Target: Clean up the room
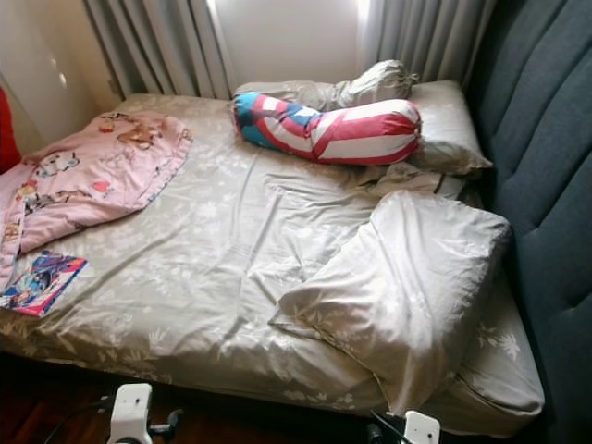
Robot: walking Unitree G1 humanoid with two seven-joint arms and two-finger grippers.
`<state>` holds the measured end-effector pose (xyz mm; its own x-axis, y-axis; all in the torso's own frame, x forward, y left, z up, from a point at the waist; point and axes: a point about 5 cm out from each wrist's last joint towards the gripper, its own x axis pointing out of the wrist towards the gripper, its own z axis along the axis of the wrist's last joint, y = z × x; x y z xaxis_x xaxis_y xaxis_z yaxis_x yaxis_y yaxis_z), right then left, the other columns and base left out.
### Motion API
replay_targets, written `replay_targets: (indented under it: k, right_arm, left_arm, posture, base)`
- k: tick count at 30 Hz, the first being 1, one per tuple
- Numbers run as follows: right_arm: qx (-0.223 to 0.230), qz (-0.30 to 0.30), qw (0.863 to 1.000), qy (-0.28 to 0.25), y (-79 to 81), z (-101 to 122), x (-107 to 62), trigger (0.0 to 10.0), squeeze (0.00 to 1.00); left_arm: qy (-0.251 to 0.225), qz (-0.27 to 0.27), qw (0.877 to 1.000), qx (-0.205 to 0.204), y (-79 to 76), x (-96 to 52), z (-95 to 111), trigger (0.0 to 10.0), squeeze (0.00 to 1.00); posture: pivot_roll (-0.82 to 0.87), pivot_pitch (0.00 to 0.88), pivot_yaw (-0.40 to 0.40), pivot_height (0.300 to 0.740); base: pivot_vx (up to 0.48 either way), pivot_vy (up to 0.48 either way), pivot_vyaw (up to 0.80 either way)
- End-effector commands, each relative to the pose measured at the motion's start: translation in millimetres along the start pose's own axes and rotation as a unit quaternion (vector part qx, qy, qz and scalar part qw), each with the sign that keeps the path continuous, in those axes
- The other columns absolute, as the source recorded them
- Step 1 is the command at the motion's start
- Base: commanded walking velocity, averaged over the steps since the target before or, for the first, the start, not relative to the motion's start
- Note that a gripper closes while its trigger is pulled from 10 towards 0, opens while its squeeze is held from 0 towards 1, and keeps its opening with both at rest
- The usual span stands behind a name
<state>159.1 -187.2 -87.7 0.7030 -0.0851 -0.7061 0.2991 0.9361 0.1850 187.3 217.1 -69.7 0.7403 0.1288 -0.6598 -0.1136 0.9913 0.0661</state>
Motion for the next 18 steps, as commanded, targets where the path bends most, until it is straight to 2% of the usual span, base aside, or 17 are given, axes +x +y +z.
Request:
replay_targets:
  k: [1, 2, 4, 6, 8, 10, 11, 13, 16, 18]
  right_arm:
    - [-0.006, 0.014, 0.994, -0.105, 10.0, 66, 17.9, 10.0, 0.0]
    - [-0.016, 0.023, 0.989, -0.143, 14.8, 90, 21.2, 10.0, 0.0]
    - [-0.018, 0.026, 0.988, -0.152, 15.3, 94, 21.1, 10.0, 0.0]
    - [-0.021, 0.033, 0.985, -0.171, 17.1, 100, 20.5, 10.0, 0.0]
    - [-0.021, 0.047, 0.98, -0.191, 19.0, 105, 19.4, 10.0, 0.0]
    - [-0.023, 0.053, 0.979, -0.197, 19.6, 107, 18.9, 10.0, 0.0]
    - [-0.03, 0.066, 0.976, -0.205, 22.6, 108, 18.0, 10.0, 0.0]
    - [-0.042, 0.077, 0.974, -0.21, 24.0, 108, 17.0, 10.0, 0.0]
    - [-0.034, 0.071, 0.971, -0.224, 21.1, 109, 14.8, 10.0, 0.0]
    - [-0.027, 0.06, 0.97, -0.232, 17.5, 110, 13.8, 10.0, 0.0]
  left_arm:
    - [-0.022, 0.007, 1.0, -0.002, 0.6, 0.9, 6, 10.0, 0.0]
    - [-0.034, -0.001, 0.999, 0.007, -1.2, 0.7, 8, 10.0, 0.0]
    - [-0.039, -0.005, 0.999, 0.013, -2.6, 0.6, 9, 10.0, 0.0]
    - [-0.12, -0.01, 0.992, 0.032, 0.4, 13.6, 63, 10.0, 0.0]
    - [-0.188, -0.016, 0.982, 0.031, 0.1, 17.0, 102, 10.0, 0.0]
    - [-0.207, -0.027, 0.977, 0.033, -4.5, 16.2, 109, 10.0, 0.0]
    - [-0.234, -0.045, 0.97, 0.04, -12.7, 14.0, 115, 10.0, 0.0]
    - [-0.256, -0.054, 0.965, 0.035, -18.5, 11.4, 118, 10.0, 0.0]
    - [-0.291, -0.065, 0.954, 0.036, -19.7, 4.9, 121, 10.0, 0.0]
    - [-0.299, -0.057, 0.953, 0.011, -17.1, 3.4, 121, 10.0, 0.0]
  posture:
    - [-0.1, 0.0, -0.009, 0.74]
    - [-0.1, 0.0, -0.01, 0.74]
    - [-0.1, 0.0, -0.013, 0.74]
    - [-0.1, 0.0, -0.017, 0.74]
    - [-0.09, 0.0, -0.031, 0.74]
    - [-0.09, 0.0, -0.034, 0.74]
    - [-0.1, 0.0, -0.04, 0.74]
    - [-0.1, 0.0, -0.045, 0.74]
    - [-0.1, 0.0, -0.048, 0.74]
    - [-0.09, 0.0, -0.054, 0.74]
  base:
    - [0.0, 0.0, 0.0]
    - [0.0, 0.0, 0.0]
    - [0.0, 0.0, 0.0]
    - [0.0, 0.0, 0.0]
    - [0.0, 0.0, 0.0]
    - [0.0, 0.0, 0.0]
    - [0.0, 0.0, 0.0]
    - [0.0, 0.0, 0.0]
    - [0.0, 0.0, 0.0]
    - [0.0, 0.0, 0.0]
